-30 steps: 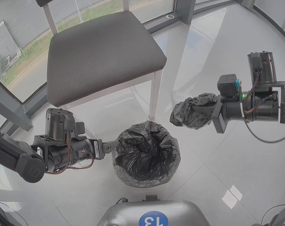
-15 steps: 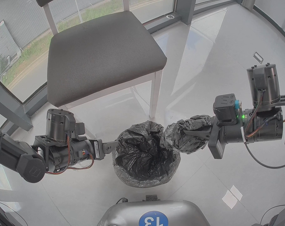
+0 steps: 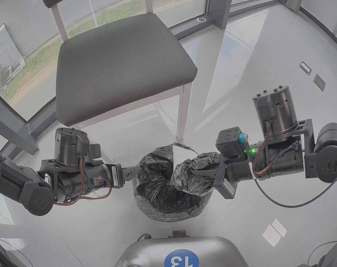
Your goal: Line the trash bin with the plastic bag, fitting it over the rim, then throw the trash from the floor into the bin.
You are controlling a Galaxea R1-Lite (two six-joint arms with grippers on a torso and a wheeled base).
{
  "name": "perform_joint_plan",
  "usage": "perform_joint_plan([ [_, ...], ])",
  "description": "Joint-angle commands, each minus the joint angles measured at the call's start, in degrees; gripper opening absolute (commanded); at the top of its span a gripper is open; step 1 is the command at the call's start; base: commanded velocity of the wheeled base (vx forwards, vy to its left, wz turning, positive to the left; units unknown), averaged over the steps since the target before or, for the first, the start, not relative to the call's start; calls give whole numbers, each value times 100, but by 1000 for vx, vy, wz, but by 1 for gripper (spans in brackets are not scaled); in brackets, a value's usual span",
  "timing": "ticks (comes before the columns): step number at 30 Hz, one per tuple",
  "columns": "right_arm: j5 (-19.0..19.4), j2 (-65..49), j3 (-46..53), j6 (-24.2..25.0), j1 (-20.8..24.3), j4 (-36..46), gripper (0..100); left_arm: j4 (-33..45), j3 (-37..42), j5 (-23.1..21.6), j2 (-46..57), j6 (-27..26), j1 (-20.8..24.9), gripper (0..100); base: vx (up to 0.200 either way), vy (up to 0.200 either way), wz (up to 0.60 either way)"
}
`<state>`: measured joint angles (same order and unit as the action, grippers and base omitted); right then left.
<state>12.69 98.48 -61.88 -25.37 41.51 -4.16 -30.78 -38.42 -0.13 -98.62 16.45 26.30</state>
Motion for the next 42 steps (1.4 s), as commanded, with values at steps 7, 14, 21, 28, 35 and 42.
perform_joint_plan([
  [7, 5, 594, -465, 6, 85, 55, 0, -24, -25, -13, -8, -10, 7, 100, 0, 0, 0],
  [14, 23, 620, -377, -21, 129, 47, 100, -24, -60, -22, -8, -10, 7, 100, 0, 0, 0],
  [21, 67, 664, -439, 6, 200, 47, 100, -33, -60, -13, 36, -1, 7, 100, 0, 0, 0],
  [28, 58, 620, -421, 14, 200, 29, 100, -16, -42, -4, 106, -1, 7, 100, 0, 0, 0],
  [35, -144, 269, -281, 419, 50, 3, 100, 55, 2, 13, 423, -203, -2, 100, 0, 0, 0],
  [42, -1990, -988, 651, 1095, -196, 64, 100, 494, 397, -31, 1451, -1179, -133, 100, 0, 0, 0],
])
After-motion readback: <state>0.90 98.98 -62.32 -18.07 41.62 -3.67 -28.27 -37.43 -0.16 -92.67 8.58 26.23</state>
